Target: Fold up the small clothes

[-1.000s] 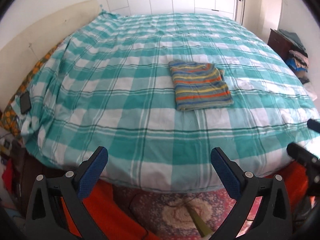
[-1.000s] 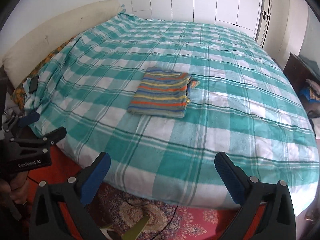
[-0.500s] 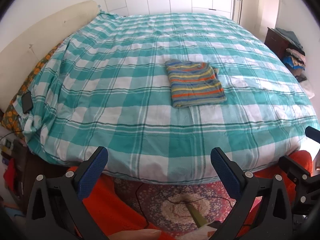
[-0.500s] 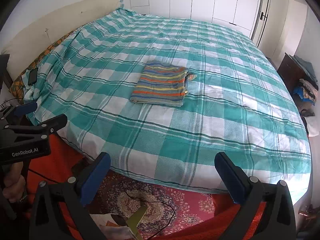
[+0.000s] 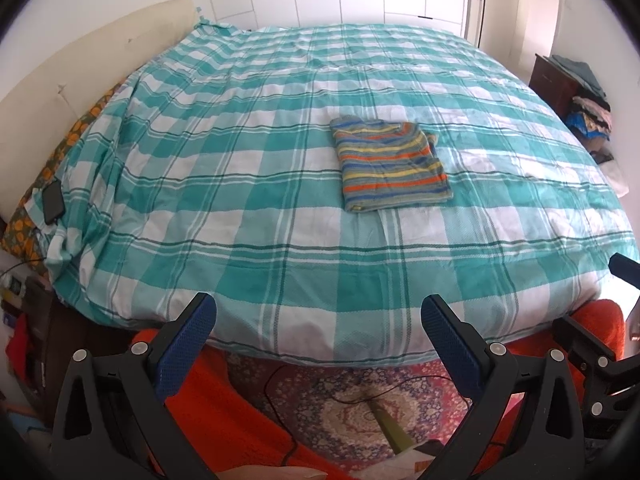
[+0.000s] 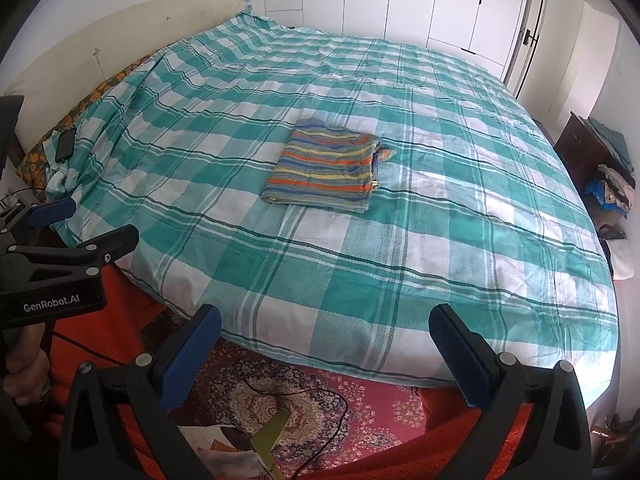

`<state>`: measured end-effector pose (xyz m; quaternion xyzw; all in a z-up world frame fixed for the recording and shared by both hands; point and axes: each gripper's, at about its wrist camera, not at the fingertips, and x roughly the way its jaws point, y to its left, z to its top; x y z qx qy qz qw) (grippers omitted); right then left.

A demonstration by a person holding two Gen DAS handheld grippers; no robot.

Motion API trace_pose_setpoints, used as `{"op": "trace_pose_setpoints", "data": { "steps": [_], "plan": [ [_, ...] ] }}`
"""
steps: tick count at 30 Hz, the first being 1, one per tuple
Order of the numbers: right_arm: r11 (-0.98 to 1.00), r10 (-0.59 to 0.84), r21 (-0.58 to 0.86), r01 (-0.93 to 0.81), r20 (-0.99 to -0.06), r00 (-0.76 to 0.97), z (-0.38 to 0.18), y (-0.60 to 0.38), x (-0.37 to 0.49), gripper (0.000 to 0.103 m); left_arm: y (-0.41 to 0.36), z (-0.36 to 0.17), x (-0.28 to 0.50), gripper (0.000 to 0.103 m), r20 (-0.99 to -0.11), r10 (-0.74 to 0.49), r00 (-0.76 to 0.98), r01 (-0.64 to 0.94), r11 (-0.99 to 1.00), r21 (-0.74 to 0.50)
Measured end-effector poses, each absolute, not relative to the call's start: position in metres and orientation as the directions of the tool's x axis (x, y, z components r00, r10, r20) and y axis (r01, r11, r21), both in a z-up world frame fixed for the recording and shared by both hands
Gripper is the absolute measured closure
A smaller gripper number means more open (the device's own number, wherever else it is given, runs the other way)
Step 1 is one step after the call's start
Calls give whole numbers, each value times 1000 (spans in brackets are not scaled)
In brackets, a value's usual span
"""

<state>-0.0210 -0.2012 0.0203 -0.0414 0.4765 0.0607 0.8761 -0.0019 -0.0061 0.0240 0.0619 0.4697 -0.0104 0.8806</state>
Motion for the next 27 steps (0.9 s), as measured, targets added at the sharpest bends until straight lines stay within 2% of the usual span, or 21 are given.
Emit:
{"op": "trace_pose_setpoints", "data": {
  "steps": [27],
  "plan": [
    [986,80,-13,-167,-839,538,37,-204,-15,0,-1,30,-2,0,-844,19,537,89,993,79]
  ]
}}
